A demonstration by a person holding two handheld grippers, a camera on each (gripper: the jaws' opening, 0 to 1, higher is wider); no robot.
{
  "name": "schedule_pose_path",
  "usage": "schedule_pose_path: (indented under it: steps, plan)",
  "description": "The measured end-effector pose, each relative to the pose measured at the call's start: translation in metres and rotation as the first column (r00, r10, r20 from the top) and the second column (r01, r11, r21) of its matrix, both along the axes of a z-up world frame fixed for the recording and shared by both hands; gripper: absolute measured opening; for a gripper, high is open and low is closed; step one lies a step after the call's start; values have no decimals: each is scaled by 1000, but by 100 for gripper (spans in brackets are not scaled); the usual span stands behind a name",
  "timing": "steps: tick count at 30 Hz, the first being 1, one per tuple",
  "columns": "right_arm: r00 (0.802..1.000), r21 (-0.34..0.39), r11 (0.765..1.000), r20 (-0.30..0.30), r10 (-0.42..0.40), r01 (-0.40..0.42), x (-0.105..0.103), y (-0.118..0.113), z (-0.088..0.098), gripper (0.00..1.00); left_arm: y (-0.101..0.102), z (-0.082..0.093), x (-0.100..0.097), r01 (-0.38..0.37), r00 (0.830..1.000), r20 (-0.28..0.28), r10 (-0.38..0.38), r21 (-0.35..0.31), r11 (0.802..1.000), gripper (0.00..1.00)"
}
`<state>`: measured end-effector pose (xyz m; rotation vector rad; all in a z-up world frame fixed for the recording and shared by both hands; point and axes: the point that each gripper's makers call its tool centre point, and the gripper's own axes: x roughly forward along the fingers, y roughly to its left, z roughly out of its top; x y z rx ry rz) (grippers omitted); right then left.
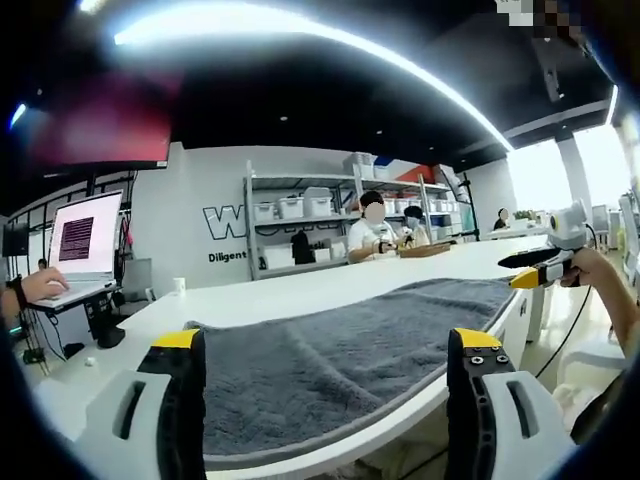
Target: Open the folded towel by lifting each exposed corner and separating the folded layers until the towel lies flat within the target outline without major curled edges
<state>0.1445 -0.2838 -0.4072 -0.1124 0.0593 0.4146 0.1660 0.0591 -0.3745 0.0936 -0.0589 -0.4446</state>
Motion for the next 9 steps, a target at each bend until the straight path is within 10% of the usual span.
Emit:
schedule_pose_path:
  steps: [9]
  plan:
    - [1000,16,1000,5,-2,2,-5,0,-1,73,-1,5,-4,6,1000,15,-6,-5,1000,99]
